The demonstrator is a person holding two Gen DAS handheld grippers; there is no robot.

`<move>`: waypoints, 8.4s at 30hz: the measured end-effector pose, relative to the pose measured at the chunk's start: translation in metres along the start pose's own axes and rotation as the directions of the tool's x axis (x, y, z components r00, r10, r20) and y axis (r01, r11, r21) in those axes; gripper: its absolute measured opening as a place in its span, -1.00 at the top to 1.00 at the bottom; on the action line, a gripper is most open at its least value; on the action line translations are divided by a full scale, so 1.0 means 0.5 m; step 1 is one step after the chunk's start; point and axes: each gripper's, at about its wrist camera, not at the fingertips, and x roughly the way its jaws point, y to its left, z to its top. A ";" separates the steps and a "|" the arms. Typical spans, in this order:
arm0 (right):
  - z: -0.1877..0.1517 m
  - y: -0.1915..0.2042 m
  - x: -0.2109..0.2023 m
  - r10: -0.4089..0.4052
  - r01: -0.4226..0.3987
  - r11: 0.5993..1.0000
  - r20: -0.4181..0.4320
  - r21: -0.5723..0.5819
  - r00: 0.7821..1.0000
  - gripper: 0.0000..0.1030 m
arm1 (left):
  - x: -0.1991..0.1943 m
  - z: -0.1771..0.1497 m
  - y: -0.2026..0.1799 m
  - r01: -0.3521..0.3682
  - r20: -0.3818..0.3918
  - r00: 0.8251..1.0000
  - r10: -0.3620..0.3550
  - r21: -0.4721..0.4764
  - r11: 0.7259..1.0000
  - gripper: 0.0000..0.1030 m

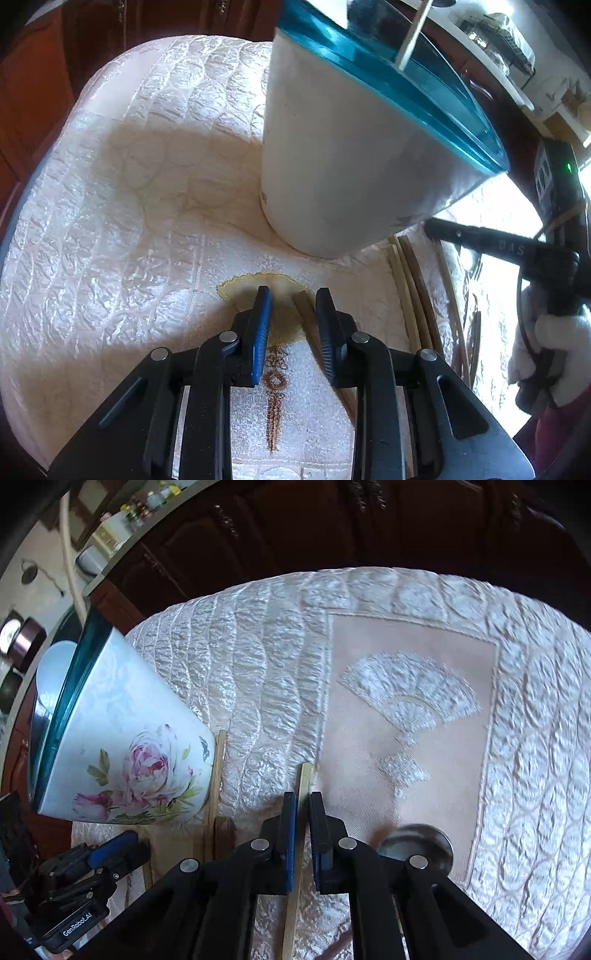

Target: Organize utensils

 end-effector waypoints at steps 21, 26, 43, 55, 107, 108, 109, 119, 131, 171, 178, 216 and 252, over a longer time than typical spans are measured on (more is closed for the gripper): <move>-0.062 0.015 -0.236 0.104 -0.104 0.994 0.215 -0.012 0.971 0.90 | -0.065 -0.011 0.037 0.132 -0.056 0.989 -0.139 -0.111 0.985 0.88; -0.074 0.012 -0.255 0.107 -0.103 0.994 0.226 -0.028 0.968 0.90 | -0.035 -0.005 0.011 0.100 -0.067 0.992 -0.109 -0.130 0.986 0.52; -0.131 0.037 -0.415 0.141 -0.114 0.989 0.341 -0.097 0.929 0.90 | -0.200 -0.008 0.007 0.143 0.111 0.984 -0.139 -0.034 0.989 0.87; -0.102 0.092 -0.519 0.168 -0.100 0.979 0.423 -0.178 0.890 0.90 | -0.447 0.060 -0.030 0.219 0.340 0.914 -0.223 0.049 0.974 0.88; 0.113 0.157 -0.286 0.163 -0.125 0.982 0.311 -0.138 0.936 0.50 | -0.307 0.242 -0.031 -0.034 0.366 0.930 0.024 0.020 0.999 0.84; 0.106 0.157 -0.287 0.163 -0.126 0.982 0.309 -0.139 0.937 0.49 | -0.306 0.239 -0.031 -0.036 0.365 0.931 0.027 0.018 0.999 0.78; 0.100 0.156 -0.288 0.163 -0.126 0.982 0.307 -0.138 0.938 0.49 | -0.306 0.238 -0.032 -0.037 0.364 0.931 0.028 0.017 0.999 0.64; 0.027 0.160 -0.320 0.137 -0.096 0.985 0.301 -0.146 0.944 0.42 | -0.332 0.197 -0.047 -0.065 0.395 0.917 0.049 0.026 0.998 0.07; -0.092 0.192 -0.400 0.126 -0.067 0.981 0.336 -0.182 0.933 0.36 | -0.369 0.096 -0.086 -0.095 0.431 0.900 0.056 0.070 0.993 -0.07; -0.164 0.035 -0.052 -0.007 0.007 0.998 -0.003 -0.058 1.000 0.81 | -0.079 -0.046 -0.044 0.052 0.005 0.999 -0.052 0.039 0.998 -0.25; -0.180 0.009 -0.060 0.017 -0.018 0.999 -0.026 -0.028 1.000 0.81 | -0.035 -0.033 -0.077 0.073 -0.046 0.996 -0.070 0.060 0.996 -0.21; -0.105 0.071 -0.297 0.111 -0.089 0.991 0.229 -0.104 0.967 0.82 | -0.250 -0.016 -0.019 0.135 0.157 0.977 -0.142 0.054 0.989 0.92; -0.063 0.183 -0.572 0.163 -0.037 0.963 0.472 -0.266 0.866 0.82 | -0.556 0.167 -0.071 0.033 0.540 0.837 -0.090 0.115 0.993 0.92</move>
